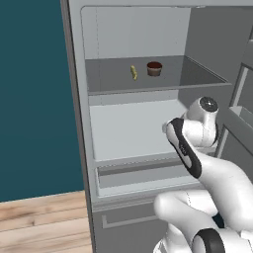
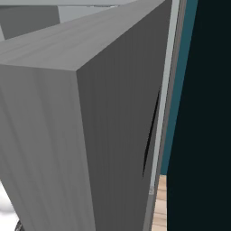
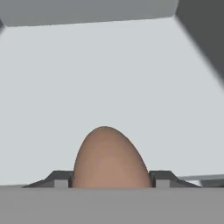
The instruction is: Pick the egg and butter from the fridge and place them by the bowl for mixing.
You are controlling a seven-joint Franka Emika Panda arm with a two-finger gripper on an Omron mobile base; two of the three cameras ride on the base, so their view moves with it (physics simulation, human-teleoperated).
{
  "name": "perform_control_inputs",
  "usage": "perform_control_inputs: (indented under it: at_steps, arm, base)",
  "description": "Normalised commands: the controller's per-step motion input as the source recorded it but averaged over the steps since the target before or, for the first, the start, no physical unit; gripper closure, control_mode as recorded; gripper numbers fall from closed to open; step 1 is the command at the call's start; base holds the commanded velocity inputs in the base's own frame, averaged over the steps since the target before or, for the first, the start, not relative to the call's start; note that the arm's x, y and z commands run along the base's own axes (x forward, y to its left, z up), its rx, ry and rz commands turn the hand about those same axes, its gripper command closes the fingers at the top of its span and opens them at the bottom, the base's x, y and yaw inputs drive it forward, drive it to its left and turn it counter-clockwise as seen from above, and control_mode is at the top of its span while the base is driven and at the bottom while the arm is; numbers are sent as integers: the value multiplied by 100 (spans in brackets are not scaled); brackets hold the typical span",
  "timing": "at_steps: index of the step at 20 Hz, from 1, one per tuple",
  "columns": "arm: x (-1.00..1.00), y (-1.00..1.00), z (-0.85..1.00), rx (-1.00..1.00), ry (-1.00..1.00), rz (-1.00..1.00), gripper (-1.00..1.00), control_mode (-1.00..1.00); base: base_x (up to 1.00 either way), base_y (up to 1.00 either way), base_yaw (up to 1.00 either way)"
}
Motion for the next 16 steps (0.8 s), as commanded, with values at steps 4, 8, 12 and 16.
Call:
perform_control_inputs:
  at_steps: [4,8,12,16]
  arm:
    - [-42,1,52,9,12,0,100,-100]
    - [-59,30,60,3,20,0,100,-100]
    - [-75,42,65,0,16,0,100,-100]
    - [-66,37,65,0,20,0,100,-100]
  base:
    - [0,0,0]
    - [0,0,0]
    - [0,0,0]
    - [0,0,0]
